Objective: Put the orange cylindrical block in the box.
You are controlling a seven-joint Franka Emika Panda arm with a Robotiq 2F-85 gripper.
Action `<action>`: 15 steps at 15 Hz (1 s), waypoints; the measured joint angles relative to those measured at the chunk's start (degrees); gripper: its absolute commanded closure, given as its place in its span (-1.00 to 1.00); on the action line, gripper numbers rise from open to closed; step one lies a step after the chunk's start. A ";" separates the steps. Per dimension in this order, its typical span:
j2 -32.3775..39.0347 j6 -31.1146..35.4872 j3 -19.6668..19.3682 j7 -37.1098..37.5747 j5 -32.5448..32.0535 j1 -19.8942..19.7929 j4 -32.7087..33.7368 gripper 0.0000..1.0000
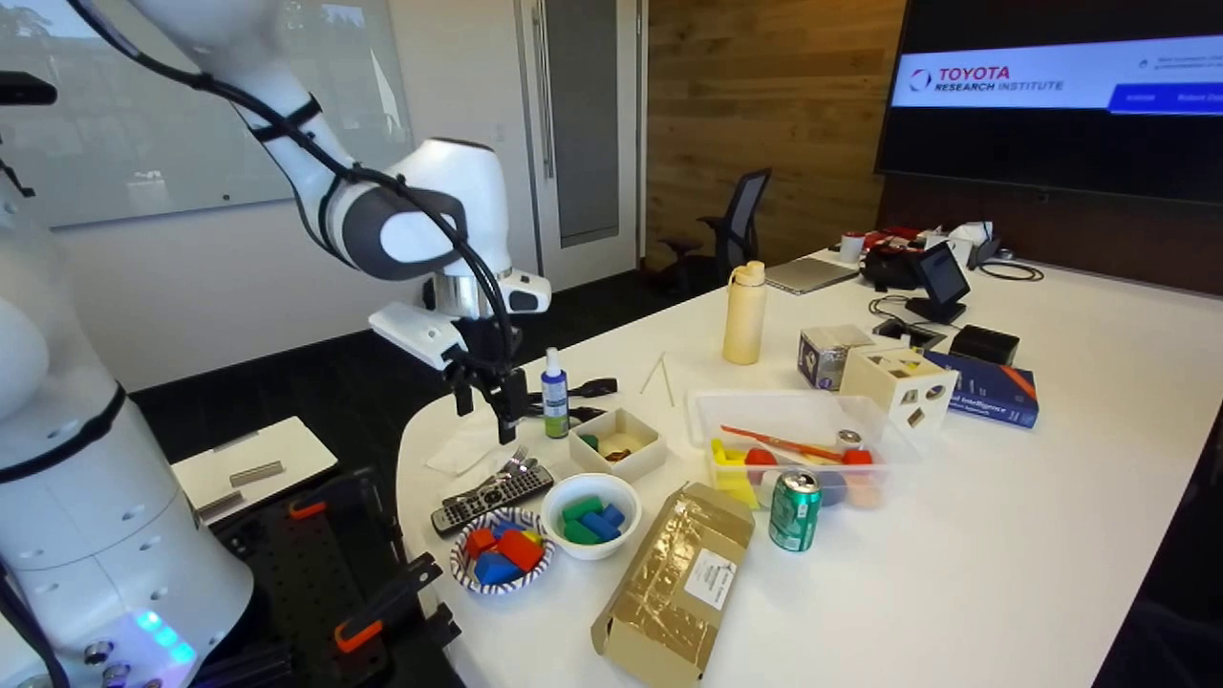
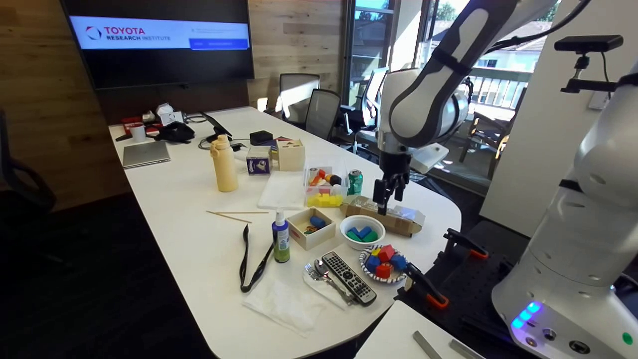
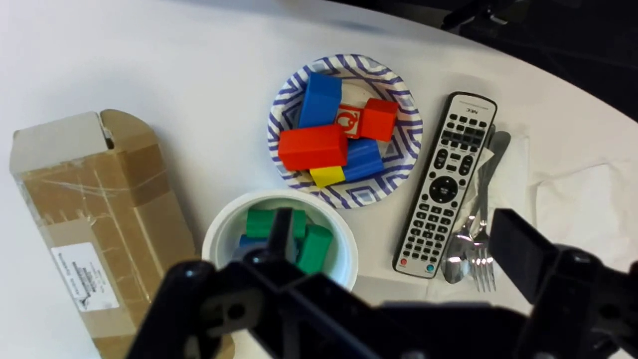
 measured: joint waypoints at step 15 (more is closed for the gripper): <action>28.30 22.61 -2.32 1.01 -0.40 -2.29 2.77 -1.00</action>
